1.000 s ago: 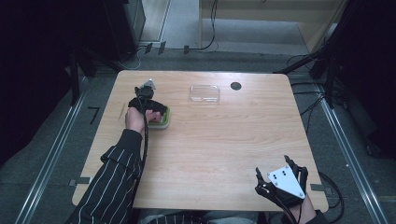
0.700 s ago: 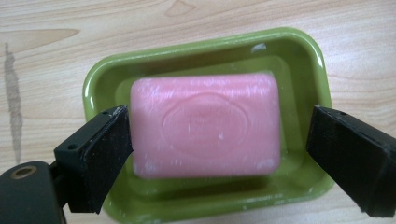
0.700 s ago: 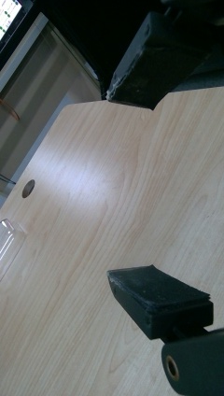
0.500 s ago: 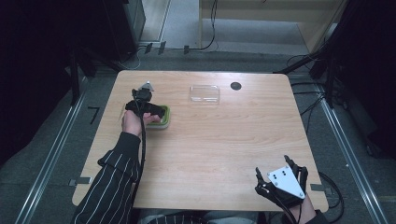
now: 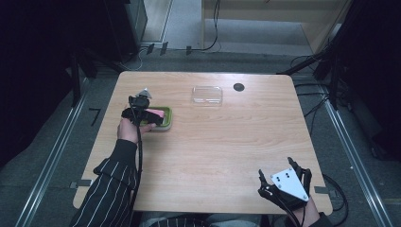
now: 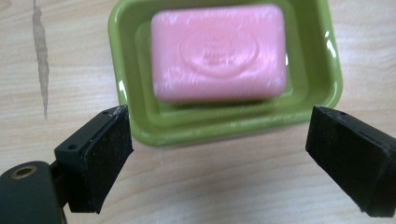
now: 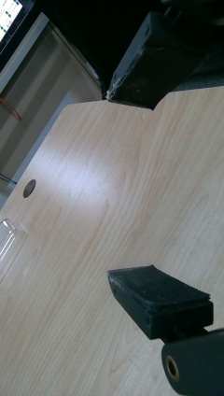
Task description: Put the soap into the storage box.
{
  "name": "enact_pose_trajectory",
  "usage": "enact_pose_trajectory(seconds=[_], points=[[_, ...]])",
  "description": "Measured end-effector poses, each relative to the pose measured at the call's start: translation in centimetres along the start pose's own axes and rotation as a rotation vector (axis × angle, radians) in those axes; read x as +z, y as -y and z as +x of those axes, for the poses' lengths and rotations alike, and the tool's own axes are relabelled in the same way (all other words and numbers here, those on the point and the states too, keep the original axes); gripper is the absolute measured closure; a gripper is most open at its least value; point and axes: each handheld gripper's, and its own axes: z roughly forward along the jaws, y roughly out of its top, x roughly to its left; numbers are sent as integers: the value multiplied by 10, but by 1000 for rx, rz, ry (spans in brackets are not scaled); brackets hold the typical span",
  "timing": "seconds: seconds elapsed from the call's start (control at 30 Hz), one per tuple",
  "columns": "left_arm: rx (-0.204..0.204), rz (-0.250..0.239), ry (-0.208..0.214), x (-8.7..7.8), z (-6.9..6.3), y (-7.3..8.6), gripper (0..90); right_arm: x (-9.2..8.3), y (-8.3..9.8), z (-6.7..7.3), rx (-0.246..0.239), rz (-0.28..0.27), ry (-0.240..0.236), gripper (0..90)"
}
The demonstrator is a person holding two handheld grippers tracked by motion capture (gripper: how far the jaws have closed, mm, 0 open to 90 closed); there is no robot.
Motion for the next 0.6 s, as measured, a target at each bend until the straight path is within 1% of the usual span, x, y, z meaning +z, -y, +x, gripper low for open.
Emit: enact_pose_trajectory(seconds=[0.17, 0.23, 0.3, 0.47, 0.6], points=[[5, 7, -5, -3, 2, 11, 79, 0, 0, 0, -4, -2, 0, 131], [15, 15, -6, -4, 2, 16, 79, 0, 0, 0, -5, -2, 0, 131], [22, 18, -22, -5, 1, 21, 79, 0, 0, 0, -7, -2, 0, 130], [27, 16, -16, -10, 2, 32, 79, 0, 0, 0, -9, -2, 0, 131], [45, 19, -17, -14, 1, 44, 79, 0, 0, 0, -8, -3, -1, 131]])
